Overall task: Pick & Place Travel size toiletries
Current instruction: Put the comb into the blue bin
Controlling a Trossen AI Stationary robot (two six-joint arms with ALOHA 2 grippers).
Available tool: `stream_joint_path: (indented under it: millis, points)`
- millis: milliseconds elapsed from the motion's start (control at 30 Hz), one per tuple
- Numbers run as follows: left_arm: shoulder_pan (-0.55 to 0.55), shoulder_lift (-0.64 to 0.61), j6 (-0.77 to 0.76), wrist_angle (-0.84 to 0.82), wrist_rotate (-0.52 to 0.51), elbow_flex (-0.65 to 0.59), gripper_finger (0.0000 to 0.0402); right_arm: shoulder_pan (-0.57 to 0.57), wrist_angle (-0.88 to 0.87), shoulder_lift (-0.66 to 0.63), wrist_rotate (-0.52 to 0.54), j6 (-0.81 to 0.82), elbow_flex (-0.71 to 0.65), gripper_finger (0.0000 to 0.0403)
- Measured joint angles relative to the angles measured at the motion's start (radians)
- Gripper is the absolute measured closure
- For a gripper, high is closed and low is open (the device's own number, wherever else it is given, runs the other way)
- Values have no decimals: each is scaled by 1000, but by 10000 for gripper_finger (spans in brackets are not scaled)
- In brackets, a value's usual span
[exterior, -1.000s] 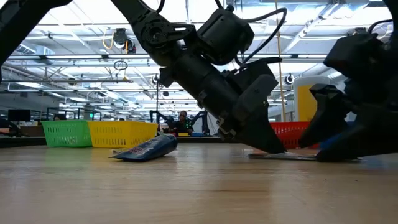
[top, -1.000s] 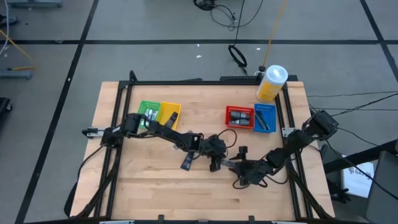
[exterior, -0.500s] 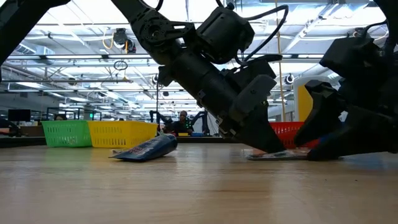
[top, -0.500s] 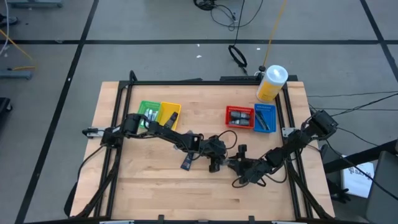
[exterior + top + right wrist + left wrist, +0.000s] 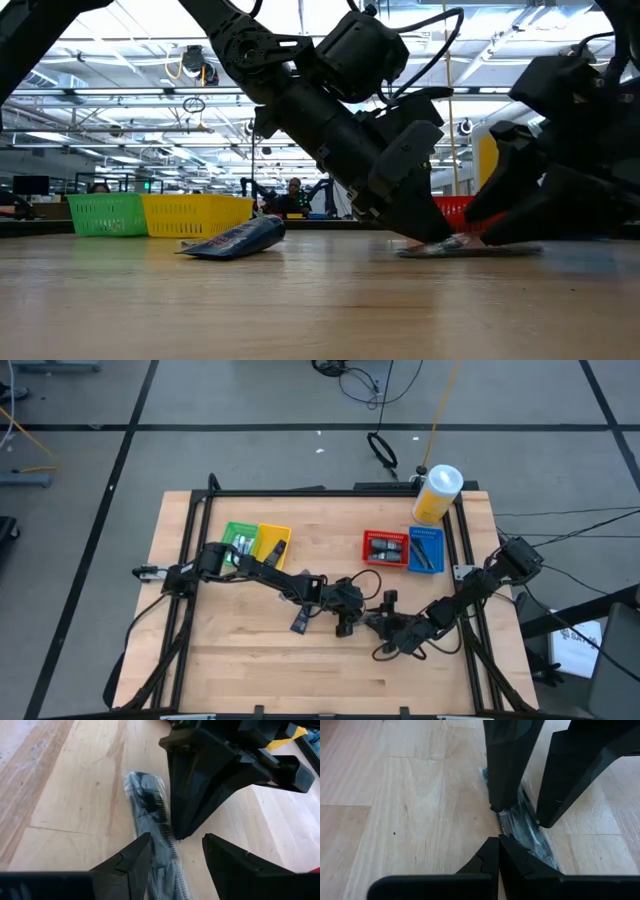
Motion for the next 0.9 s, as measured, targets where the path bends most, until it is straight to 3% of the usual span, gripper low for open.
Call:
stream_joint_path:
  millis: [233,500,600,767,900]
  points:
    - [0,0,4,0,7,-1,391,0,-1,-9,-5,-9,11,232]
    - [1,1,7,0,2,-1,394,-10,-30,-57,-157,-44,28,230]
    - [1,1,7,2,1,-2,388,-27,-90,-70,-216,-50,28,217]
    - [1,2,7,7,0,-2,399,-56,-171,-72,-215,-56,27,176]
    - [2,2,7,10,-1,-2,391,-81,-211,-74,-216,-90,28,165]
